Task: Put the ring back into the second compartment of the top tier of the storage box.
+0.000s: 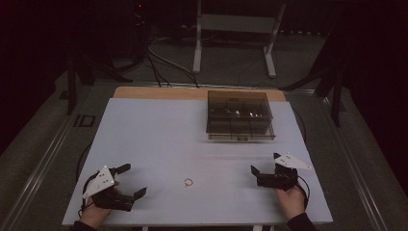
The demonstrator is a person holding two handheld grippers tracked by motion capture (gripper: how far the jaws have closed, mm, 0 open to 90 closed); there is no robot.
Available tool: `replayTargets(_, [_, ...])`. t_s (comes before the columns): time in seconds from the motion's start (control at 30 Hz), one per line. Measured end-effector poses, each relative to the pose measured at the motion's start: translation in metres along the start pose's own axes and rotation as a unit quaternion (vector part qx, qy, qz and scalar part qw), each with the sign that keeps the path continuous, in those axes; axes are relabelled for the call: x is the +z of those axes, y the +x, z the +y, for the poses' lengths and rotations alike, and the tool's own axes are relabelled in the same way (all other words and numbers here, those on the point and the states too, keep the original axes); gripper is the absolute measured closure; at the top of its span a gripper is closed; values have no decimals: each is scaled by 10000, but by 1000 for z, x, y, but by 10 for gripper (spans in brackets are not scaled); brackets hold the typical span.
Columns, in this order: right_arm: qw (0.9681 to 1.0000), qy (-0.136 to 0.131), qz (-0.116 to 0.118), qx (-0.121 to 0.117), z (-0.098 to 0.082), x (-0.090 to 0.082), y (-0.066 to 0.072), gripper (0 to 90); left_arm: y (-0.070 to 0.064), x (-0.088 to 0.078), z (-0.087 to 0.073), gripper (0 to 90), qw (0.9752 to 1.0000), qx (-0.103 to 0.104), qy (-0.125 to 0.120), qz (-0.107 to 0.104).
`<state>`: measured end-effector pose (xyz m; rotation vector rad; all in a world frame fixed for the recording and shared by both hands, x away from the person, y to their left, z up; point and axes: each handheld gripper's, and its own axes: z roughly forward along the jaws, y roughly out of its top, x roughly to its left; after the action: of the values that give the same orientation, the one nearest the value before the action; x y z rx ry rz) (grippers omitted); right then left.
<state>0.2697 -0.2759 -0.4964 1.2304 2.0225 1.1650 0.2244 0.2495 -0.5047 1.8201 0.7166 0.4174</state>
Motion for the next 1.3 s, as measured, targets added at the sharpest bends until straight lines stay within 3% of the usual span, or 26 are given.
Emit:
replayTargets(0.67, [9999, -106, 79, 51, 2, -2, 2, 0, 6, 1, 4, 0, 9998, -185, -92, -1])
replayTargets(0.77, [9999, -134, 101, 30, 2, -2, 3, 0, 7, 1, 9, 0, 9997, -225, -109, -57])
replayTargets(1.17, [9998, -176, 123, 44, 3, -5, 4, 0, 8, 9, 34, 0, 9996, -36, -61, -264])
replayTargets(1.3, [9997, -175, 149, 25, 3, -5, 4, 0, 7, 12, 46, 0, 9990, -57, -168, -401])
